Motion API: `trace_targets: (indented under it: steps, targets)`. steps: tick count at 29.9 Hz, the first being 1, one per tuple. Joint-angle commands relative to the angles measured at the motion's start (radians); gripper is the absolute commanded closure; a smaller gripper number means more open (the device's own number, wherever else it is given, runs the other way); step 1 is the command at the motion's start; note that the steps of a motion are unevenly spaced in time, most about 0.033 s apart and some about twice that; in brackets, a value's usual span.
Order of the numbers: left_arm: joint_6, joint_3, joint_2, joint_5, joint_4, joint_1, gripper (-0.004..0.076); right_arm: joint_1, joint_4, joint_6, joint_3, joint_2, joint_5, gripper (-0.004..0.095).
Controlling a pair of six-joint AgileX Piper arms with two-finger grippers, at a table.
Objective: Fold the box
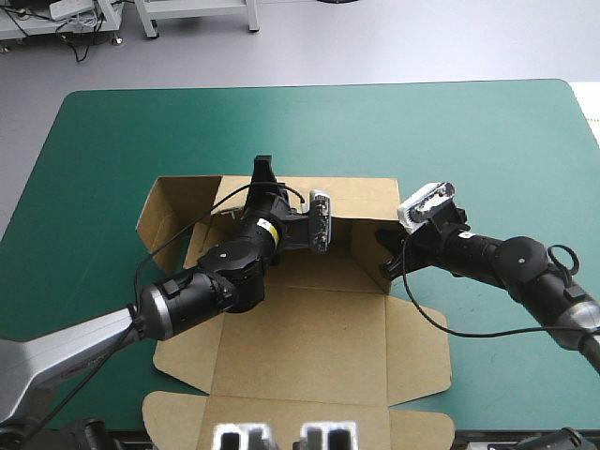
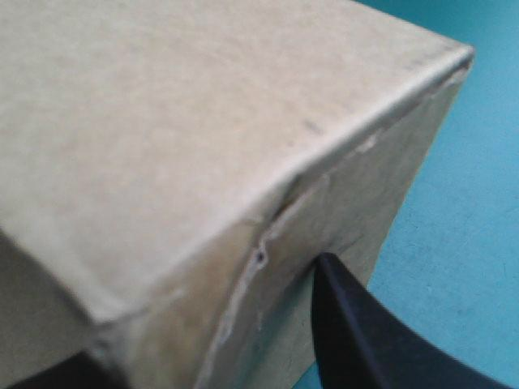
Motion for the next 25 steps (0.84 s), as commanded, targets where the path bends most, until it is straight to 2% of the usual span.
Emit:
trace_targets:
  steps: [1, 3, 8, 11, 14, 17, 20, 25]
  targets:
    - [-0.01, 0.031, -0.043, -0.12, -0.039, -0.019, 0.0713, 0.011, 0.027, -0.014, -0.024, 0.026, 0.167, 0.0814]
    - [-0.01, 0.049, -0.046, -0.13, -0.039, -0.019, 0.0713, 0.011, 0.036, -0.042, -0.024, 0.034, 0.194, 0.0916]
    - [-0.01, 0.052, -0.056, -0.1, -0.048, -0.023, 0.0685, 0.011, 0.063, -0.05, -0.03, 0.032, 0.198, 0.0931]
    - [-0.01, 0.052, -0.079, -0.092, -0.046, -0.036, 0.0572, 0.011, 0.075, -0.05, -0.03, 0.032, 0.196, 0.0932]
    - [-0.012, 0.052, -0.111, -0.079, -0.046, -0.065, 0.0391, 0.011, 0.076, -0.05, -0.03, 0.032, 0.194, 0.0931]
    - [-0.012, 0.052, -0.152, -0.046, -0.048, -0.114, 0.0241, 0.011, 0.077, -0.048, -0.03, 0.032, 0.174, 0.093]
    - [-0.012, 0.052, -0.188, -0.004, -0.048, -0.169, 0.0178, 0.011, 0.079, -0.036, -0.03, 0.032, 0.145, 0.0931]
    - [-0.037, 0.052, -0.238, 0.085, -0.067, -0.281, 0.0178, 0.011, 0.079, -0.034, -0.031, 0.032, 0.104, 0.0931]
